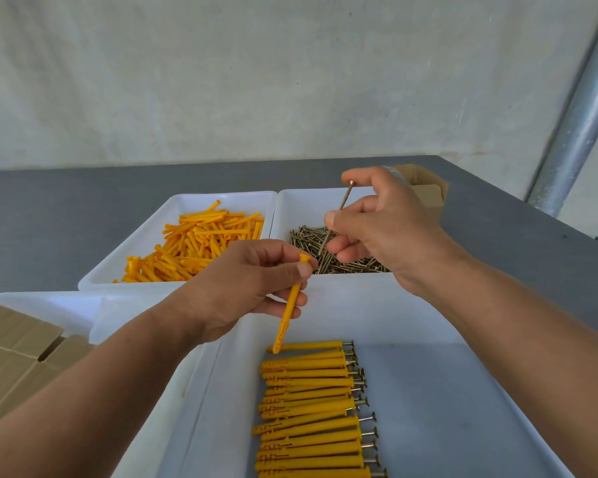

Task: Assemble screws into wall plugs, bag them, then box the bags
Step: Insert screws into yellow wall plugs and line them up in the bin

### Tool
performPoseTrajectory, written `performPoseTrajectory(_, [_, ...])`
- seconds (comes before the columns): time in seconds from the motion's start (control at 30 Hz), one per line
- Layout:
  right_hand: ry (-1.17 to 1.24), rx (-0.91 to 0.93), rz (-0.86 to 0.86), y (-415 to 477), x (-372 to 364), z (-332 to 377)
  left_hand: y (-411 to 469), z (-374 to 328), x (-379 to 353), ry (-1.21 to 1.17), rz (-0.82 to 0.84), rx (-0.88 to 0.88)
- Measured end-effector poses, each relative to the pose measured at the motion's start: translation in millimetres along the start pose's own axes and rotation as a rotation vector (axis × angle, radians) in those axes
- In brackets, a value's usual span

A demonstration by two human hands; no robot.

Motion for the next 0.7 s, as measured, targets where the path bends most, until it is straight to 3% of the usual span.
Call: performPoseTrajectory(0.7, [-0.146, -0.026, 0.012, -4.2, -1.7, -1.1, -1.7, 3.7, -7.2, 0.106, 0.039, 0.045])
Point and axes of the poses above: each hand's wrist, its own y-axis towards the middle knuckle, its own x-axis out of the back of the hand, z = x × y, the point moved 9 cm from there along y, towards the middle knuckle, and after that the axes turned 3 degrees about x, right-handed, at the moved point
